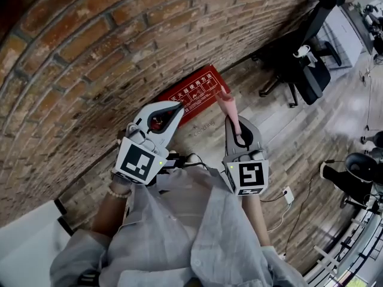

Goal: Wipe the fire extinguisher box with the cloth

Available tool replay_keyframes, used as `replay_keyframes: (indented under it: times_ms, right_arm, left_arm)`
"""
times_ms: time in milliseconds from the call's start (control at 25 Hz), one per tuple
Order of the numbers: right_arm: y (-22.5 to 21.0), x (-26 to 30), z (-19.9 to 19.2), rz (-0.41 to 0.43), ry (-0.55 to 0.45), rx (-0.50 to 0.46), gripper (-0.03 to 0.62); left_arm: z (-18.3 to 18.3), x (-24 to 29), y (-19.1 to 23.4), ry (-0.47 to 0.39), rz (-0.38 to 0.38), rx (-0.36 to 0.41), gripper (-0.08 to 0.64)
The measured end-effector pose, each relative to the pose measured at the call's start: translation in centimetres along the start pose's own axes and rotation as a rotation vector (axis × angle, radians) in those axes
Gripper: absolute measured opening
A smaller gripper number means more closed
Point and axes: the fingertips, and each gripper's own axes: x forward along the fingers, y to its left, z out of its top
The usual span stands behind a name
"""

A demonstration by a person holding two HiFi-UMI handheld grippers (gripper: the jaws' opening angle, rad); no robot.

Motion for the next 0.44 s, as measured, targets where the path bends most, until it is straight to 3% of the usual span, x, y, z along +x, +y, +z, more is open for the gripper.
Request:
replay_keyframes:
  times_ms: [440]
  right_arm:
    - [0.24, -0.1, -0.23, 0.007, 0.007, -0.002, 0.02]
  left_arm:
    - [-0.03, 0.07, -0.25, -0.003, -0.001, -0.004, -0.002]
